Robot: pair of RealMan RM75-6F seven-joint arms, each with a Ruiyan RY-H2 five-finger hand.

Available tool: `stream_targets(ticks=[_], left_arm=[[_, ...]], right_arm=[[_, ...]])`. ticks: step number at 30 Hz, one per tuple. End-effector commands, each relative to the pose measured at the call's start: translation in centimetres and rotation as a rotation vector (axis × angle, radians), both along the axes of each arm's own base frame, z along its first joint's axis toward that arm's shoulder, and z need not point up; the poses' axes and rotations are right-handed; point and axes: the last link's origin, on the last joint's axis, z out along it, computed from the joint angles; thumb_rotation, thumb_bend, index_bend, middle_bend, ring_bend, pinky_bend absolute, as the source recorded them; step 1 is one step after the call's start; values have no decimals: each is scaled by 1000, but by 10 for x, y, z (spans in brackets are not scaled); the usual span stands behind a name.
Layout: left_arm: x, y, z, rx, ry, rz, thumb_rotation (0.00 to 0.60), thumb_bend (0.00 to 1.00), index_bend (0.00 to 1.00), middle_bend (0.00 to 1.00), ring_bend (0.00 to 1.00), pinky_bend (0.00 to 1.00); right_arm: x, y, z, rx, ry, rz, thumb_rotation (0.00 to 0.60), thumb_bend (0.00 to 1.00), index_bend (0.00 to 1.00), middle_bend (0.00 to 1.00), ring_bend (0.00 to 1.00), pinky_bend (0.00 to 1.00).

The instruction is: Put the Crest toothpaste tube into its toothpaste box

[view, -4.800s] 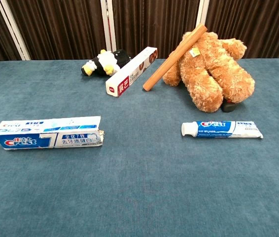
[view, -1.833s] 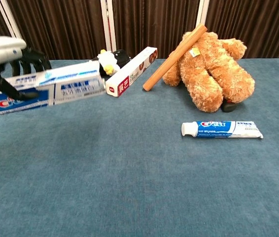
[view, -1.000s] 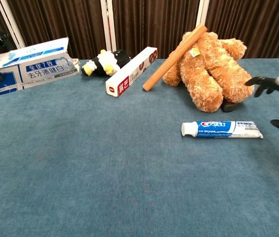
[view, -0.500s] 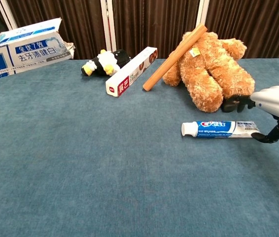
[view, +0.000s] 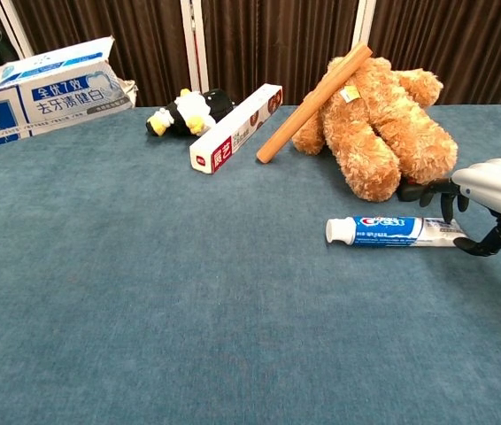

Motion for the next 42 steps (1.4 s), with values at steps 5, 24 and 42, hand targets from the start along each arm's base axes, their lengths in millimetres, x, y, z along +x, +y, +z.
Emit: stream_targets(ticks=[5, 24, 42], left_arm=[[-1, 1, 0, 2, -10, 5, 600, 426, 369, 490, 446, 456], [-4, 3, 1, 1, -23, 17, 600, 426, 369, 490, 446, 456], [-4, 2, 0, -3, -18, 19, 600, 426, 368, 490, 446, 456]], right_arm=[[0, -1, -7, 6, -8, 18, 600, 404, 208, 389, 289, 188], [18, 1, -11, -4, -45, 98, 600, 404, 148, 340, 244, 188], [1, -3, -27, 11, -18, 63, 600, 405, 184, 327, 257, 200]])
